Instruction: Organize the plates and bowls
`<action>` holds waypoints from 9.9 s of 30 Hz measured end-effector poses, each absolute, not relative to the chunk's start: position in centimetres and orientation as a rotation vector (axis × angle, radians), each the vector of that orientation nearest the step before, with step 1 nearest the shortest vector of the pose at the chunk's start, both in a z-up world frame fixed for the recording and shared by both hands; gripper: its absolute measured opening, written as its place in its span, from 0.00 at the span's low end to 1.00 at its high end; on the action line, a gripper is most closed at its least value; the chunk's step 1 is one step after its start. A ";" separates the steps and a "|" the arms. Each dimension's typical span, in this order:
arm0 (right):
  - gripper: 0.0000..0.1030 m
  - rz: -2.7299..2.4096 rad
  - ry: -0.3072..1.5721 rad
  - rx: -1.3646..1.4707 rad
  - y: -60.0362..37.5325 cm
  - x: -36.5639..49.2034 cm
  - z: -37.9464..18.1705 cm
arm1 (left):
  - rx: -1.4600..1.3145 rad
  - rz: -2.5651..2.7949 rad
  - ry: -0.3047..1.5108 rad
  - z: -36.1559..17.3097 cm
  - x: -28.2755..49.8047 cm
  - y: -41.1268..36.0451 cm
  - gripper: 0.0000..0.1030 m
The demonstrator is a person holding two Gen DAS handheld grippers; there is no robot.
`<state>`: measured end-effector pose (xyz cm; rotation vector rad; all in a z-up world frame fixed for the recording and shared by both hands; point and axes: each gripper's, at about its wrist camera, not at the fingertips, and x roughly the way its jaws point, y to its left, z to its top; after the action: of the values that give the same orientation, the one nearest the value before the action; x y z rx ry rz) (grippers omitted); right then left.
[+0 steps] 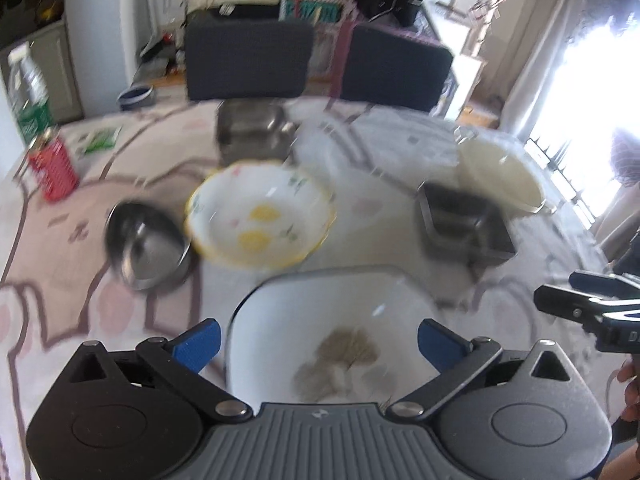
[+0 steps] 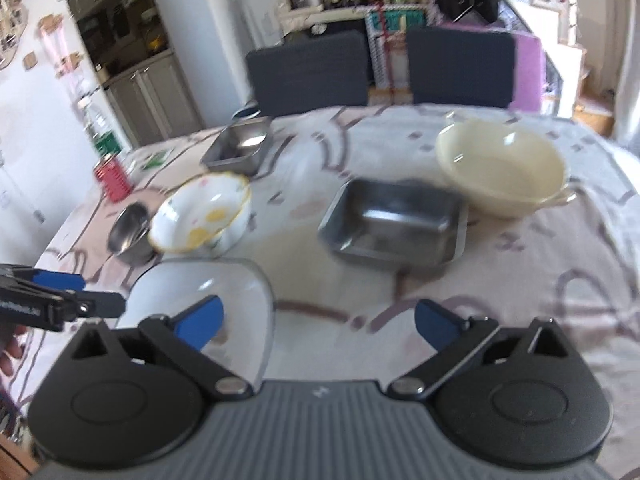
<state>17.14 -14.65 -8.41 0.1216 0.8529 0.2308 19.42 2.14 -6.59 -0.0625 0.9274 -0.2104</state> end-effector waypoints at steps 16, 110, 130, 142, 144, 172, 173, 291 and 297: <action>1.00 -0.116 0.735 0.351 -29.1 22.6 -8.0 | -0.073 -0.355 0.790 -2.4 25.4 -7.5 1.00; 0.27 -0.288 0.875 0.606 -41.8 32.9 -15.1 | -0.079 -0.535 1.126 -13.7 47.7 -23.1 0.38; 0.22 -0.262 0.885 0.601 -42.0 33.4 -15.5 | 0.012 -0.535 1.026 -13.1 46.3 -24.5 0.29; 0.22 -0.229 0.778 0.537 -41.6 31.4 -12.1 | -0.024 -0.538 0.948 -8.8 43.3 -22.9 0.29; 0.21 -0.213 0.753 0.534 -41.2 30.9 -11.1 | -0.036 -0.535 0.927 -7.7 42.2 -21.8 0.28; 0.20 0.154 0.592 0.367 -29.6 23.2 -3.3 | -0.182 -0.310 0.786 1.5 26.2 -3.8 0.28; 0.20 0.165 0.589 0.362 -29.5 23.1 -3.1 | -0.188 -0.303 0.780 1.6 25.7 -3.1 0.28; 0.27 0.293 1.111 0.130 -16.2 20.9 -13.1 | -0.244 -0.144 0.994 -11.8 17.7 10.2 0.30; 0.28 0.288 1.123 0.126 -16.2 21.2 -13.5 | -0.234 -0.150 0.996 -11.7 17.7 10.1 0.31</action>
<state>21.15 -16.23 -13.49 0.1261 1.1229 0.2879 17.69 10.13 -11.69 -0.2340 0.9957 -0.1504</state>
